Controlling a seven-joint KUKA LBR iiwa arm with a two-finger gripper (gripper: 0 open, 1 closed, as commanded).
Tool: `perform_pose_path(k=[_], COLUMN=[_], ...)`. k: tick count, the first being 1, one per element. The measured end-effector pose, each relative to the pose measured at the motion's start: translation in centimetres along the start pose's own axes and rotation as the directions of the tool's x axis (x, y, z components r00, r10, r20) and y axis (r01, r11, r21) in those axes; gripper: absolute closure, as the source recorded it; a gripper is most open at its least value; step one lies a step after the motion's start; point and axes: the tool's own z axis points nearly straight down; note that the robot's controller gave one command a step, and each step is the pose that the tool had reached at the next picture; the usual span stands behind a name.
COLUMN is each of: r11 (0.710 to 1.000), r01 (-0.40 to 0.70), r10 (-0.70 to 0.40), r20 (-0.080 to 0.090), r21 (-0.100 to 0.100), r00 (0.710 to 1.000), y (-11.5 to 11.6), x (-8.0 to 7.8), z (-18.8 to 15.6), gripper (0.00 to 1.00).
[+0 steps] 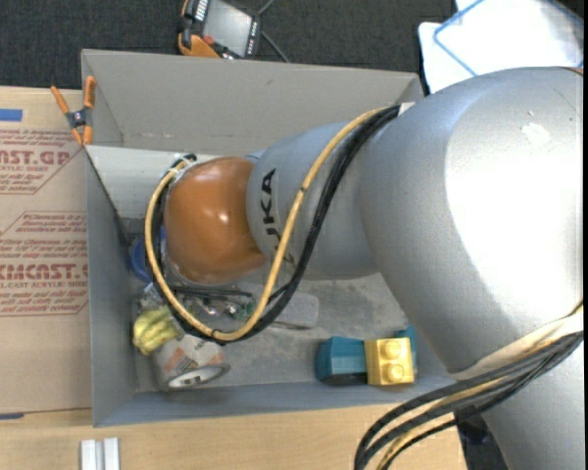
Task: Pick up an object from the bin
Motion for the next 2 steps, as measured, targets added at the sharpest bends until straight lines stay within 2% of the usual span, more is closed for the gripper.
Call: perform_pose_path(k=[1,2], r11=[1.000,0.971], r01=[0.002,0.241], r10=[-0.002,-0.241], r20=[0.000,0.010], r21=[0.002,0.003], r00=[1.000,0.971], y=[0.2,-2.9], x=[-0.2,0.2], z=[-0.2,-0.1], gripper=[1.00,1.00])
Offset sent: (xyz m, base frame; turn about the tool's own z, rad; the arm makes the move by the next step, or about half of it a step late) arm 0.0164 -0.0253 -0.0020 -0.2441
